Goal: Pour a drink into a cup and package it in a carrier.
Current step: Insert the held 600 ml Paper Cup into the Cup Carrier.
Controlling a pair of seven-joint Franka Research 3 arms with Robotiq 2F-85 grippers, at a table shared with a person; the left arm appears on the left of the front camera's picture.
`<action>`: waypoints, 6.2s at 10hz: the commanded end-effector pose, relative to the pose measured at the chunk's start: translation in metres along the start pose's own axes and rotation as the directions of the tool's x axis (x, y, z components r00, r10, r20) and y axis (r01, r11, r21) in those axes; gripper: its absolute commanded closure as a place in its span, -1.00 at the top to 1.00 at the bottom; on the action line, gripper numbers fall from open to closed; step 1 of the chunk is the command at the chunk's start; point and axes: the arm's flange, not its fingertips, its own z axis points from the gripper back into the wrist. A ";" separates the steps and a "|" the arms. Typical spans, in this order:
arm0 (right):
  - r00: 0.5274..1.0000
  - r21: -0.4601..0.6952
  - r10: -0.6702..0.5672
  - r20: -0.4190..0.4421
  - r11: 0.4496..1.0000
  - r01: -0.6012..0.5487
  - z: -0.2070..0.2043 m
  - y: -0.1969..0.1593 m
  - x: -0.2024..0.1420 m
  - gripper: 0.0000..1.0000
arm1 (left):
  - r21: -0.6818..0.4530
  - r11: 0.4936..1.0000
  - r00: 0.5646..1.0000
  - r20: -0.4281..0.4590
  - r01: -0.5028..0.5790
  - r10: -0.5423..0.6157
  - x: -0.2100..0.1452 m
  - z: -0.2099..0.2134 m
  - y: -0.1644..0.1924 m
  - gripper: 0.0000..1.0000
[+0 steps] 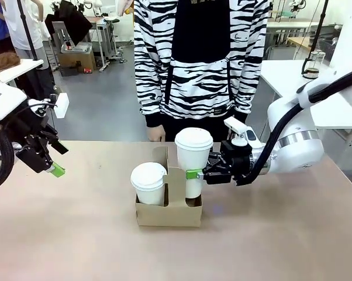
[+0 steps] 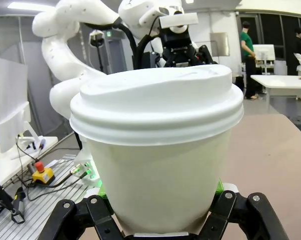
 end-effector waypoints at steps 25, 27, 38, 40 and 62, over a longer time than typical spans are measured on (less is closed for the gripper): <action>0.944 -0.005 0.189 -0.270 0.980 -0.198 0.061 0.003 0.006 1.00 | -0.007 1.000 1.000 0.015 0.001 -0.001 0.000 0.001 0.000 1.00; 0.921 -0.141 0.111 -0.372 0.975 -0.174 0.086 0.017 0.032 1.00 | -0.007 1.000 1.000 0.015 0.001 -0.001 0.000 0.001 0.000 1.00; 0.868 -0.855 -0.374 -0.327 0.508 -0.103 0.209 0.179 0.138 1.00 | -0.007 1.000 1.000 0.015 0.001 -0.001 0.000 0.001 0.000 1.00; 0.857 -0.860 -0.402 -0.321 0.503 -0.086 0.217 0.184 0.127 1.00 | -0.007 1.000 1.000 0.015 0.001 -0.001 0.000 0.001 0.000 1.00; 0.861 -0.854 -0.381 -0.338 0.509 -0.111 0.237 0.131 0.158 1.00 | -0.007 1.000 1.000 0.015 0.001 -0.001 0.000 0.001 0.000 1.00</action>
